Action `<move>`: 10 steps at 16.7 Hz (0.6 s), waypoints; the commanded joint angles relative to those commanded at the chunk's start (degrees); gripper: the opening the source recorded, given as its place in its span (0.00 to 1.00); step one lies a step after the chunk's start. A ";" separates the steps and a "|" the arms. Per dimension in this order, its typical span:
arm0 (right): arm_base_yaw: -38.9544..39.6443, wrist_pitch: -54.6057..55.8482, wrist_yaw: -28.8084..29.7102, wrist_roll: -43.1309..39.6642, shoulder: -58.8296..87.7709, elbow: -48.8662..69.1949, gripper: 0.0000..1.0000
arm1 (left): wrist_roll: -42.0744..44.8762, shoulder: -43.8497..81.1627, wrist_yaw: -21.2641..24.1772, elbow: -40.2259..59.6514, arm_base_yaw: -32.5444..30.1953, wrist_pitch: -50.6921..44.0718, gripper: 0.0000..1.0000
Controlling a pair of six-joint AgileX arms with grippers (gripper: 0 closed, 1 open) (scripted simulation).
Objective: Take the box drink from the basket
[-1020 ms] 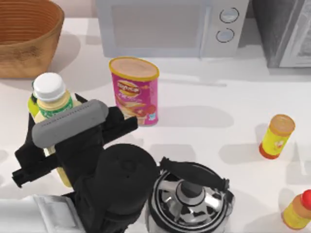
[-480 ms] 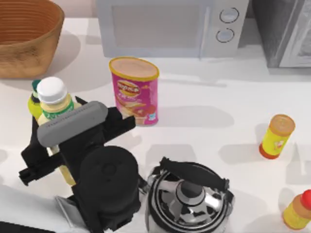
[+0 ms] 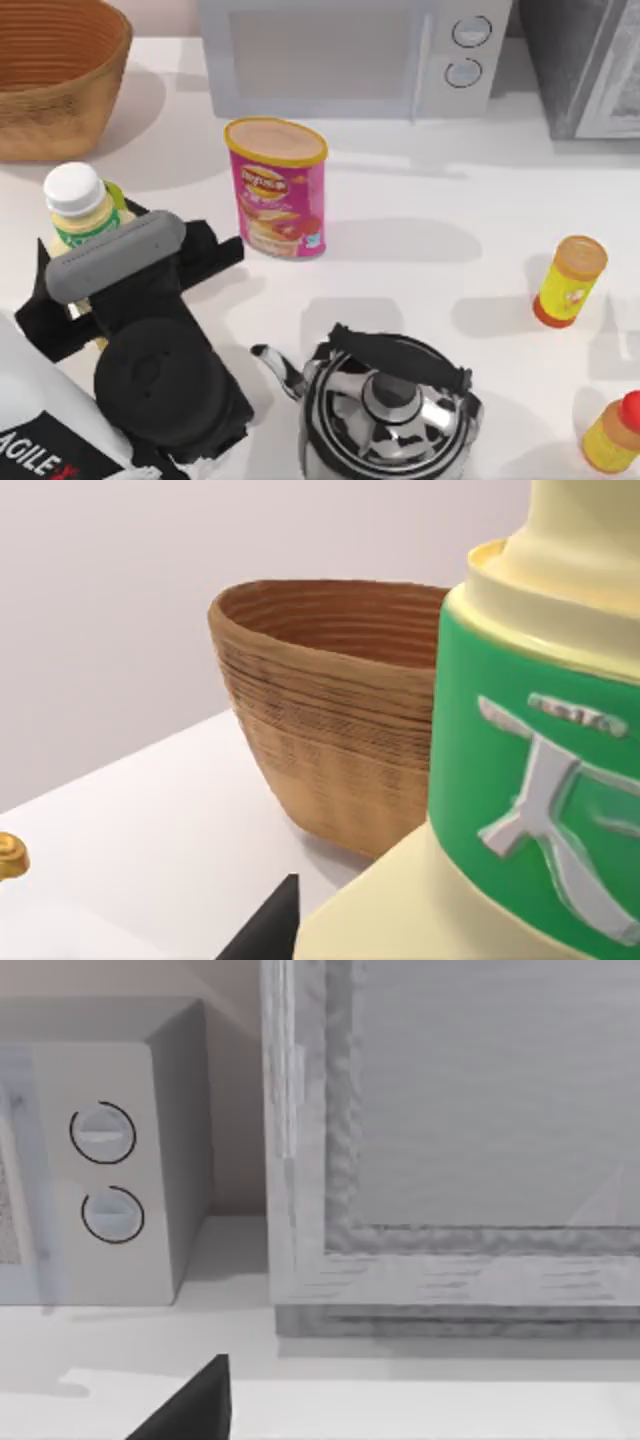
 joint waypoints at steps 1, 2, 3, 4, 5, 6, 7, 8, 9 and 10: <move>0.00 0.00 0.00 0.00 0.00 0.00 1.00 | 0.84 0.42 0.33 -0.24 0.33 1.21 0.00; 0.00 0.00 0.00 0.00 0.00 0.00 1.00 | 1.30 0.64 0.51 -0.38 0.52 1.84 0.00; 0.00 0.00 0.00 0.00 0.00 0.00 1.00 | 1.36 0.67 0.54 -0.40 0.54 1.92 0.00; 0.00 0.00 0.00 0.00 0.00 0.00 1.00 | 1.36 0.67 0.54 -0.40 0.54 1.92 0.00; 0.00 0.00 0.00 0.00 0.00 0.00 1.00 | 1.36 0.67 0.54 -0.40 0.54 1.92 0.00; 0.00 0.00 0.00 0.00 0.00 0.00 1.00 | 1.36 0.67 0.54 -0.40 0.54 1.92 0.00; 0.00 0.00 0.00 0.00 0.00 0.00 1.00 | 1.36 0.67 0.54 -0.40 0.54 1.92 0.08; 0.00 0.00 0.00 0.00 0.00 0.00 1.00 | 1.36 0.67 0.54 -0.40 0.54 1.92 0.15; 0.00 0.00 0.00 0.00 0.00 0.00 1.00 | 1.36 0.67 0.54 -0.40 0.54 1.92 0.23; 0.00 0.00 0.00 0.00 0.00 0.00 1.00 | 1.36 0.67 0.54 -0.40 0.54 1.92 0.30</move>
